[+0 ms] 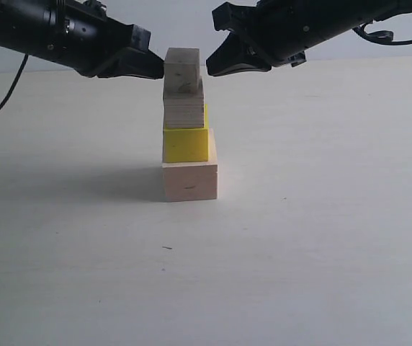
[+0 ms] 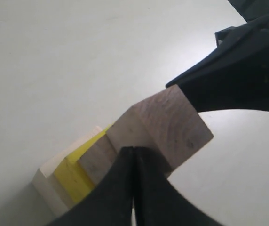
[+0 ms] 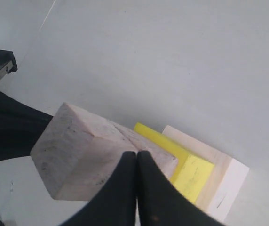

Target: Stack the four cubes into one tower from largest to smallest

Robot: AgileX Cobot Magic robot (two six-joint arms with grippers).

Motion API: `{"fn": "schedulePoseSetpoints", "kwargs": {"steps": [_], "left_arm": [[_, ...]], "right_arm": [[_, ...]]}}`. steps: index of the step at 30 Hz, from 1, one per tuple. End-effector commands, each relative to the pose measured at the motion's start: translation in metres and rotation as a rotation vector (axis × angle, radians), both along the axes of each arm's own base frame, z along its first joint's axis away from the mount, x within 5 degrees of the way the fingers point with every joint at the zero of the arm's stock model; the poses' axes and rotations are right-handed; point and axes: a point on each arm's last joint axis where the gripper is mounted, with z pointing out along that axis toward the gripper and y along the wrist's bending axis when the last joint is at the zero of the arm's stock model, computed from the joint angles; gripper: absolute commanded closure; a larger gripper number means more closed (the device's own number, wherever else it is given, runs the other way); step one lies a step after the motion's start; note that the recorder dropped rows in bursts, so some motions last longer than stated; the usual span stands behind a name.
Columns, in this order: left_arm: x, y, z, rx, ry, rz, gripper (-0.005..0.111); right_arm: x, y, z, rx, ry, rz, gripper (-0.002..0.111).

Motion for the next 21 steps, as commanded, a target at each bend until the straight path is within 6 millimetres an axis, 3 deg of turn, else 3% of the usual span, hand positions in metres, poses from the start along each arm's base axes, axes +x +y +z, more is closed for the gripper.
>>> {"fn": "schedulePoseSetpoints", "kwargs": {"steps": [1,14,21], "left_arm": [[-0.001,-0.002,0.001,-0.011,0.006,-0.017,0.107],[-0.002,0.000,0.002,0.006,-0.001,-0.021,0.107],[-0.005,0.009,0.016,0.046,-0.055,0.021,0.107]], "right_arm": [[0.000,0.001,0.002,0.007,-0.013,0.001,0.108],[0.000,0.001,0.002,0.007,-0.012,0.002,0.108],[0.001,-0.003,0.007,-0.042,-0.062,-0.016,0.108]]}}
